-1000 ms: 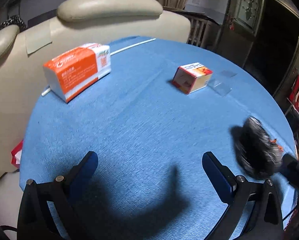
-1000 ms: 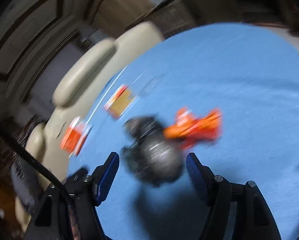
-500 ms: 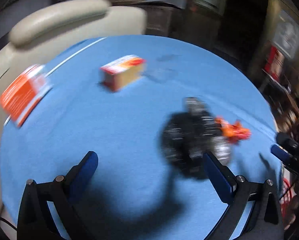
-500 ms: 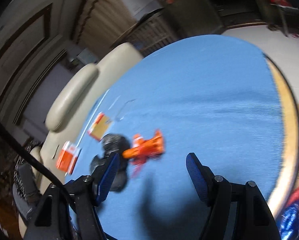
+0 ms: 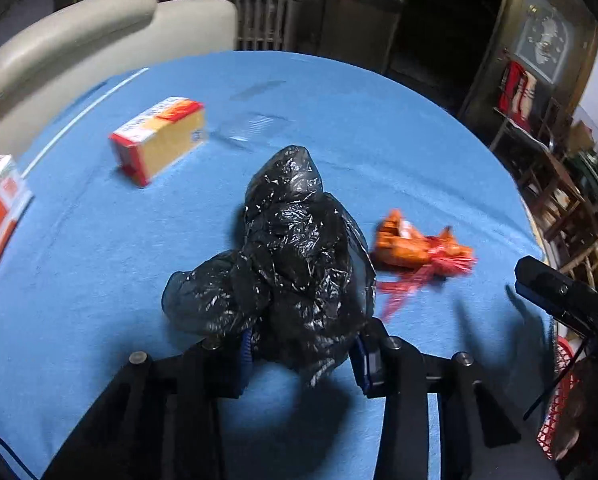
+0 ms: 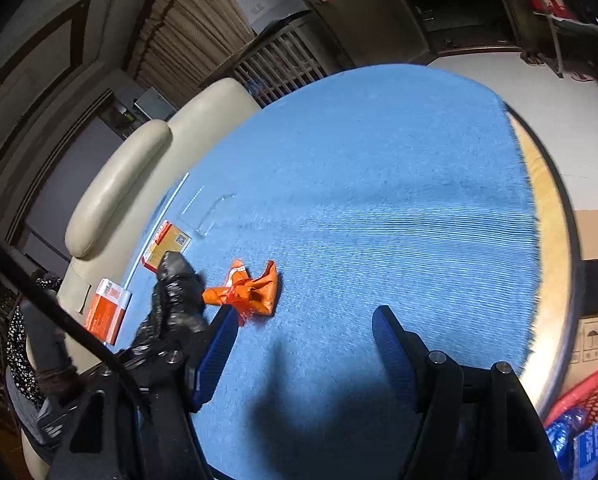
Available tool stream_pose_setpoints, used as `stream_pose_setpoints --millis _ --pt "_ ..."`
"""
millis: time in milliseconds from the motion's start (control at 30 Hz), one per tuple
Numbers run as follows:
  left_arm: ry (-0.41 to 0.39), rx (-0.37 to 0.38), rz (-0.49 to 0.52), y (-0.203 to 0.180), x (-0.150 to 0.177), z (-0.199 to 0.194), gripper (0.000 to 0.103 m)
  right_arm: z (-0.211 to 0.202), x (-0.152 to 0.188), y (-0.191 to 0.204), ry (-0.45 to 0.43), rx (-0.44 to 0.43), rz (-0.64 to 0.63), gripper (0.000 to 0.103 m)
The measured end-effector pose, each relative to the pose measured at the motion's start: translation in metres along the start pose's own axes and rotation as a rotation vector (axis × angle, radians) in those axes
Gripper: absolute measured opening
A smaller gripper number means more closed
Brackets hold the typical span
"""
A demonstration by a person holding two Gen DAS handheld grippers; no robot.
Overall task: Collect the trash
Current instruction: 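Grasp the orange net bundle with the right tool while the left holds the black bag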
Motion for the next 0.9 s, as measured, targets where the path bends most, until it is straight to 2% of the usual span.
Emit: stream_pose_setpoints --millis 133,233,300,333,367,433,500,567,667,767,800,867,900 --pt "-0.013 -0.015 -0.043 0.029 -0.004 -0.009 0.036 0.013 -0.002 0.008 0.013 -0.016 -0.008 0.073" --pt "-0.015 -0.035 -0.068 0.048 -0.008 -0.013 0.036 0.02 -0.004 0.019 0.019 -0.017 -0.032 0.073" --pt "0.011 -0.029 -0.084 0.058 -0.008 -0.015 0.038 0.021 -0.005 0.024 0.021 -0.004 -0.06 0.073" --pt "0.016 -0.032 -0.096 0.061 -0.009 -0.017 0.05 0.023 -0.007 0.027 0.022 0.002 -0.075 0.073" --pt "0.009 -0.029 -0.107 0.068 -0.01 -0.019 0.07 0.025 -0.008 0.03 0.025 0.007 -0.087 0.073" --pt "-0.041 -0.01 -0.122 0.067 -0.012 -0.03 0.089 0.03 -0.011 0.035 0.032 0.016 -0.105 0.073" --pt "-0.127 -0.004 -0.13 0.065 -0.02 -0.044 0.095 0.036 -0.014 0.041 0.034 0.022 -0.13 0.075" --pt "-0.146 -0.012 -0.126 0.062 -0.025 -0.041 0.099 0.044 -0.017 0.049 0.04 0.027 -0.169 0.075" --pt "-0.073 -0.032 -0.133 0.06 -0.025 -0.016 0.099 0.061 -0.02 0.065 0.059 0.045 -0.254 0.075" --pt "0.0 -0.061 -0.121 0.06 -0.02 0.011 0.097 0.079 -0.016 0.073 0.096 0.107 -0.329 0.075" --pt "0.008 -0.049 -0.113 0.057 -0.017 0.014 0.089 0.085 -0.014 0.075 0.11 0.124 -0.342 0.075" --pt "-0.024 -0.11 -0.056 0.056 -0.013 0.013 0.049 0.088 -0.013 0.081 0.116 0.175 -0.397 0.071" --pt "-0.025 -0.118 -0.043 0.058 -0.013 0.012 0.045 0.089 -0.011 0.083 0.129 0.179 -0.417 0.069"
Point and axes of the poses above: each gripper's, at about its wrist camera, not at the fingertips, and z roughly the way its jaws point, y to its left, x to its underside, the point moved 6 cm from there along z, roughly the way its jaws point, and after that the axes turned 12 degrees about -z, right-handed, at the moved point
